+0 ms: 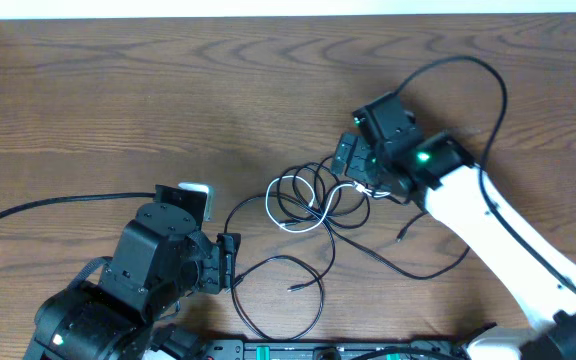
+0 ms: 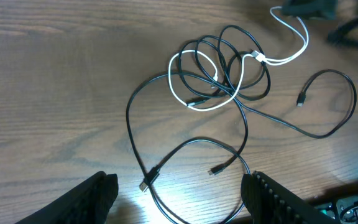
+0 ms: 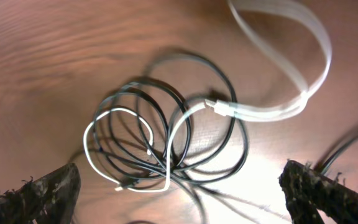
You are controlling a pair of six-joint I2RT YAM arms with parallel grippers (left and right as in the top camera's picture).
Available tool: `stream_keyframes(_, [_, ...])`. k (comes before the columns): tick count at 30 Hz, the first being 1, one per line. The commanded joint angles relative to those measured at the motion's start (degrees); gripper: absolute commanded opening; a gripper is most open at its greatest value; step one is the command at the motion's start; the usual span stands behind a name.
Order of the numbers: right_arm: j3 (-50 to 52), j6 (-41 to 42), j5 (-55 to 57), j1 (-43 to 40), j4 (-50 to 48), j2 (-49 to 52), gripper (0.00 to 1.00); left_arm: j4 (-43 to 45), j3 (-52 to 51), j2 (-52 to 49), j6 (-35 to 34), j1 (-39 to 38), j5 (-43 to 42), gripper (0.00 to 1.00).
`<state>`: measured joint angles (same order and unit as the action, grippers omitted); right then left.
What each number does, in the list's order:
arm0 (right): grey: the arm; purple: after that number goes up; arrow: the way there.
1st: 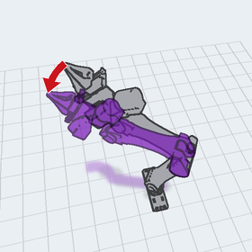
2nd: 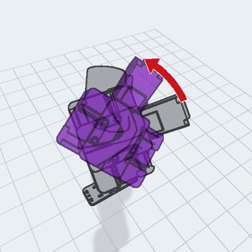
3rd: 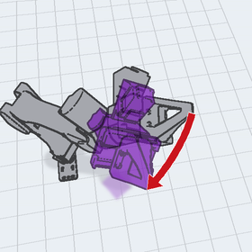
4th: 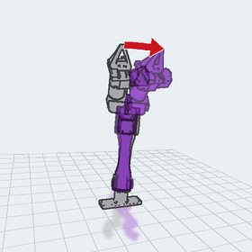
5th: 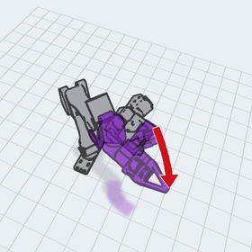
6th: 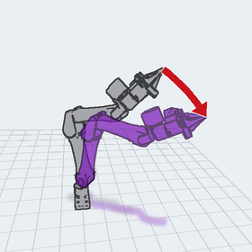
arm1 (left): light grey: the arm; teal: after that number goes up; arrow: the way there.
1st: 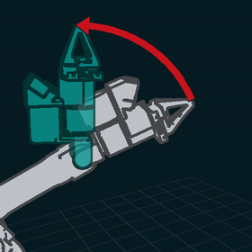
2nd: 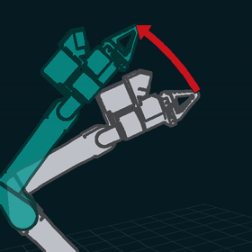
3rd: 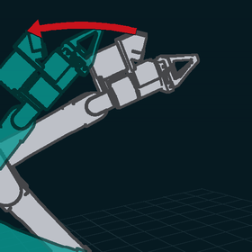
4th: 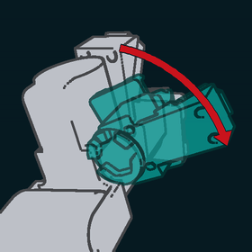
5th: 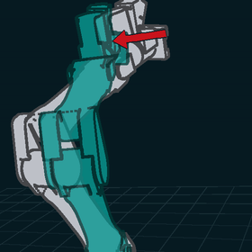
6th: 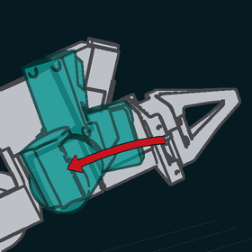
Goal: Untangle cables
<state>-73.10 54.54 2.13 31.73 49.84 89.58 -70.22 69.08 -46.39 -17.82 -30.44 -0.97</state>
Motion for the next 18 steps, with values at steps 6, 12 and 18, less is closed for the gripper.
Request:
stream_keyframes(6, [0.11,22.97,-5.68,1.46,-1.97,9.46,0.87,0.0,-0.31,-0.02,-0.09,0.24,0.13,0.7])
stream_keyframes(12, [0.11,23.02,-5.49,3.82,-2.73,13.18,0.79,0.0,-0.31,-0.02,-0.09,0.24,0.13,0.7])
stream_keyframes(18, [0.2,23.23,-3.89,6.05,-2.91,15.65,0.68,0.0,-0.31,-0.02,-0.09,0.24,0.13,0.7])
